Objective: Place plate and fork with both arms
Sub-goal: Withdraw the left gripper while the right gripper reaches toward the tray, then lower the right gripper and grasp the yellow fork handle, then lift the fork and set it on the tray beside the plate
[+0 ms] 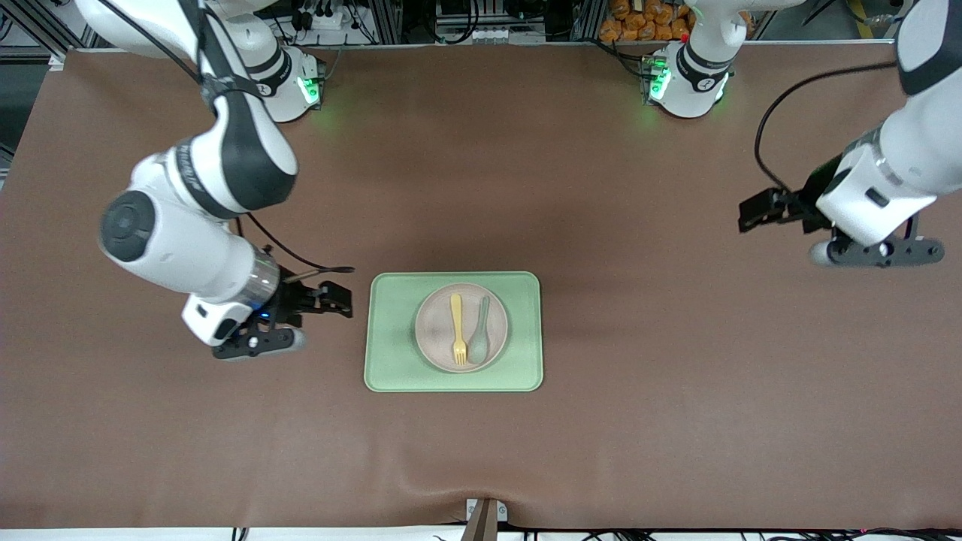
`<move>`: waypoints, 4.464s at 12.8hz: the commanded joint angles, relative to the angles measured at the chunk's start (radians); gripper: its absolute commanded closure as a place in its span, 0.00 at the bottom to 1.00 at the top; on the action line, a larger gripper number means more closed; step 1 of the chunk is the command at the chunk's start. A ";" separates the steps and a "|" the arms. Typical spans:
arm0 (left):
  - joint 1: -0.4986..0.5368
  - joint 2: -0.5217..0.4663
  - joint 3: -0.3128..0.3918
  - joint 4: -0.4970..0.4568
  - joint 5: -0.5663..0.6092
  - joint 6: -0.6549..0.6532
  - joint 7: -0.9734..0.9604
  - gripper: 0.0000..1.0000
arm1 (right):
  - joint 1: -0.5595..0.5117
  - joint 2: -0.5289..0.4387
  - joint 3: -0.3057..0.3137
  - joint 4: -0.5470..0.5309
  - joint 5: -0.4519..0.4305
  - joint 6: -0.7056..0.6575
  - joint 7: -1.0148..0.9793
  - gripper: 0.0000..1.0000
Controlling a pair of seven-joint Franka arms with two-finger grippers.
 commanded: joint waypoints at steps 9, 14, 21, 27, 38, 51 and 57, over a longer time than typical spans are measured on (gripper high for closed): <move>-0.067 -0.174 0.107 -0.139 0.074 -0.003 0.183 0.00 | 0.205 0.305 -0.014 0.136 -0.119 0.262 0.210 0.23; -0.064 -0.173 0.107 -0.117 0.061 0.020 0.134 0.00 | 0.259 0.371 -0.016 0.146 -0.185 0.260 0.233 0.32; -0.061 -0.161 0.109 -0.108 0.073 0.020 0.107 0.00 | 0.291 0.421 -0.012 0.145 -0.179 0.260 0.238 0.46; -0.034 -0.151 0.109 -0.111 0.074 0.020 0.110 0.00 | 0.312 0.425 -0.012 0.141 -0.182 0.257 0.257 0.50; -0.031 -0.145 0.109 -0.109 0.072 0.020 0.111 0.00 | 0.332 0.459 -0.012 0.138 -0.191 0.265 0.257 0.53; -0.028 -0.144 0.109 -0.108 0.067 0.020 0.111 0.00 | 0.315 0.442 -0.012 0.147 -0.178 0.230 0.257 0.95; -0.026 -0.139 0.109 -0.108 0.067 0.020 0.111 0.00 | 0.314 0.433 -0.014 0.208 -0.173 0.101 0.273 0.96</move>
